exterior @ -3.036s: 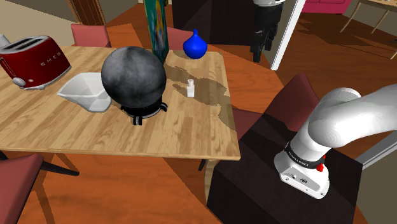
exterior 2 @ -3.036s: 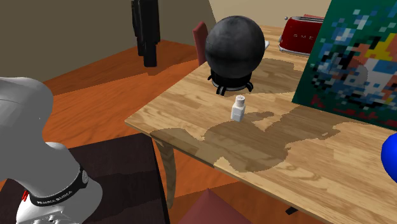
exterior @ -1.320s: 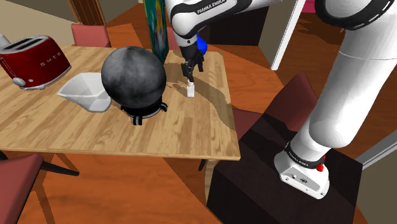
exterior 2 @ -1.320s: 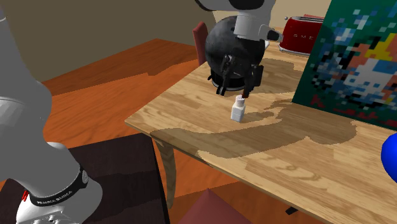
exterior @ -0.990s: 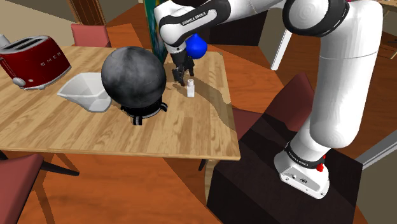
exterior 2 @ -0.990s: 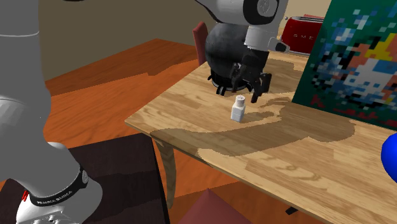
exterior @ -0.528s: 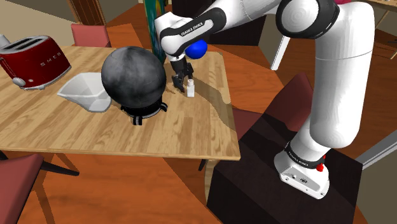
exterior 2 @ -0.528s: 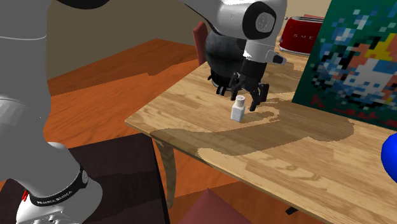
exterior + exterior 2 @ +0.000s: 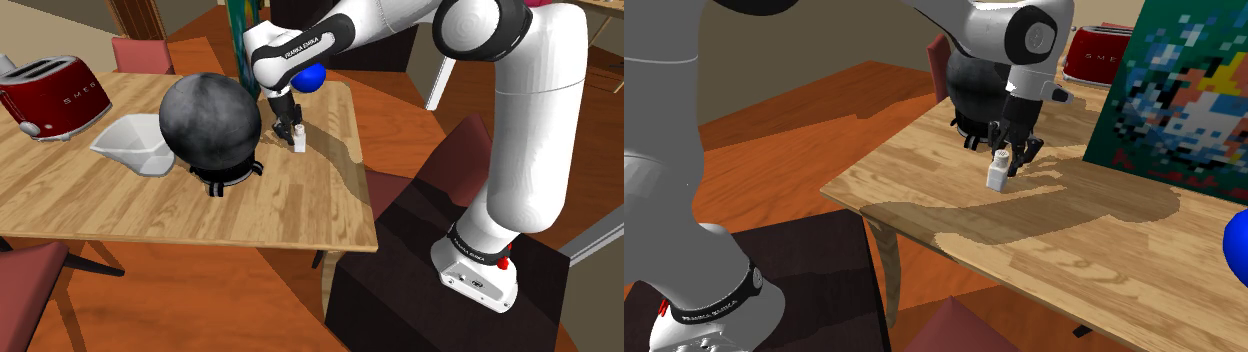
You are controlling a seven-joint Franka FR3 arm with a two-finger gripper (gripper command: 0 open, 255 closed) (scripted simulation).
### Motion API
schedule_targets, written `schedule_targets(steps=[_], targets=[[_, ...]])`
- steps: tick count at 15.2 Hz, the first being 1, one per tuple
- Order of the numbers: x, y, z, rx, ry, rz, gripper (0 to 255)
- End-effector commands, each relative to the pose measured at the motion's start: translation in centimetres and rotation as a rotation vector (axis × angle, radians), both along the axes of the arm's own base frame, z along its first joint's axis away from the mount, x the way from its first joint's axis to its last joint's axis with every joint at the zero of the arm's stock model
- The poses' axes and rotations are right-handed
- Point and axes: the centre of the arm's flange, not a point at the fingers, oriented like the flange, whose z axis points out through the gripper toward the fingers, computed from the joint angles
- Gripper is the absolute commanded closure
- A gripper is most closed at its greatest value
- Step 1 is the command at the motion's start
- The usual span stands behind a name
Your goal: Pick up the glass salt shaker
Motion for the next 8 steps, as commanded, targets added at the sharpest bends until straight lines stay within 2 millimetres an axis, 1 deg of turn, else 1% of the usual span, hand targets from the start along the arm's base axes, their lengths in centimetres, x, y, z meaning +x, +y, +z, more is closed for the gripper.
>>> schedule_targets(steps=[1,4,8], targets=[[0.0,-0.1,0.0,-0.001,0.001,-0.001,255],[0.0,0.0,0.0,-0.001,0.001,-0.001,255],[0.0,0.0,2.1,-0.001,0.001,-0.001,255]])
